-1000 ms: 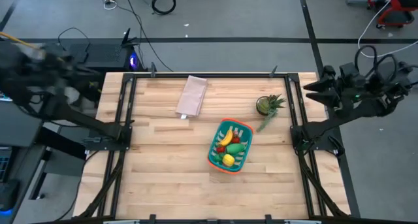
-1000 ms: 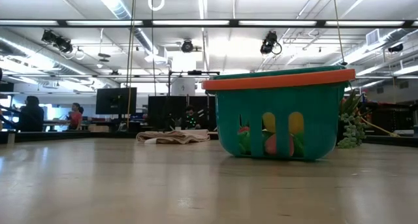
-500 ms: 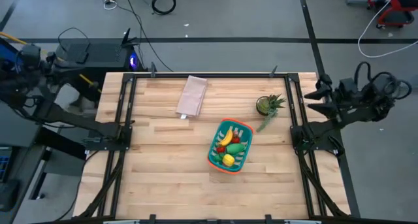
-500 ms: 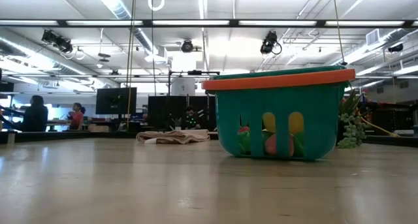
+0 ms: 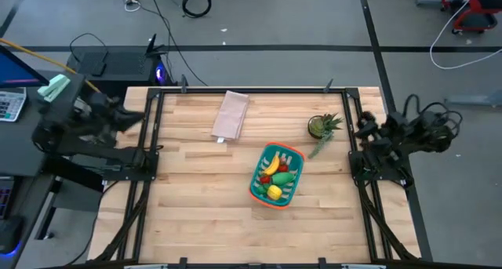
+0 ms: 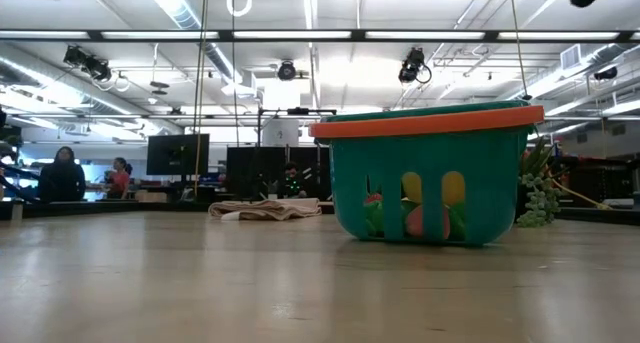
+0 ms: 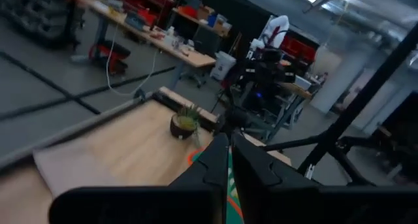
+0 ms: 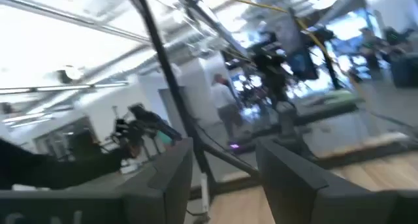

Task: Pick and placing Produce into tupperware
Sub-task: Return to Home Position

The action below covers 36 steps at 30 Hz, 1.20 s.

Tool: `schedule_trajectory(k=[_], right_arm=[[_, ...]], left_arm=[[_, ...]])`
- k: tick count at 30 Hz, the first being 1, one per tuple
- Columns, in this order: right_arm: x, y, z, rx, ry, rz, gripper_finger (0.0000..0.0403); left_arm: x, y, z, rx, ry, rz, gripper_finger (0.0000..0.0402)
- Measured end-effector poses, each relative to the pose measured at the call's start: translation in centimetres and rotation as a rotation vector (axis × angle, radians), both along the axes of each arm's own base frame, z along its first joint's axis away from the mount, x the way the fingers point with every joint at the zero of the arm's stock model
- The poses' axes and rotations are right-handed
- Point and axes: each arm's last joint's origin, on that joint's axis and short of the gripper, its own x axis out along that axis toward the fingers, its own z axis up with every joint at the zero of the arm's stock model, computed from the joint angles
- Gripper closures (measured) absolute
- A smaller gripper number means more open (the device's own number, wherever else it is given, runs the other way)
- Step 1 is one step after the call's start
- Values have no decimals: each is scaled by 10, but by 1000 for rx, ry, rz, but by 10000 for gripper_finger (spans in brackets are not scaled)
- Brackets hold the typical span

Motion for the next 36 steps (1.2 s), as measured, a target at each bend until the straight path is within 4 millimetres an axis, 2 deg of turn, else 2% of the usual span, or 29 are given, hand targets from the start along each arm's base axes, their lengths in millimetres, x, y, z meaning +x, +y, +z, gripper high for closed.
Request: schedule_trajectory(k=[4, 7, 9, 12, 15, 17, 23, 31, 36], right_arm=[[21, 8, -21, -32, -109, 78, 227], [32, 13, -37, -38, -203, 126, 227], [38, 15, -49, -33, -222, 136, 227], [44, 16, -64, -1, -223, 140, 227], [47, 16, -74, 14, -219, 118, 227], [50, 16, -81, 21, -208, 92, 227], [55, 16, -101, 64, -243, 64, 227], [56, 16, -102, 78, -232, 62, 227], [58, 17, -105, 70, -205, 61, 227]], left_arm=[[6, -2, -46, -65, -70, -26, 377], [15, -4, -66, -39, -180, -84, 382], [26, -7, -74, 15, -159, -110, 385], [35, -8, -72, 47, -196, -114, 383], [41, -9, -82, 43, -150, -126, 377], [40, -9, -79, 38, -216, -134, 374], [54, -13, -92, 133, -321, -182, 378], [88, -19, -148, 59, -334, -232, 381], [99, -21, -181, 30, -390, -234, 373]])
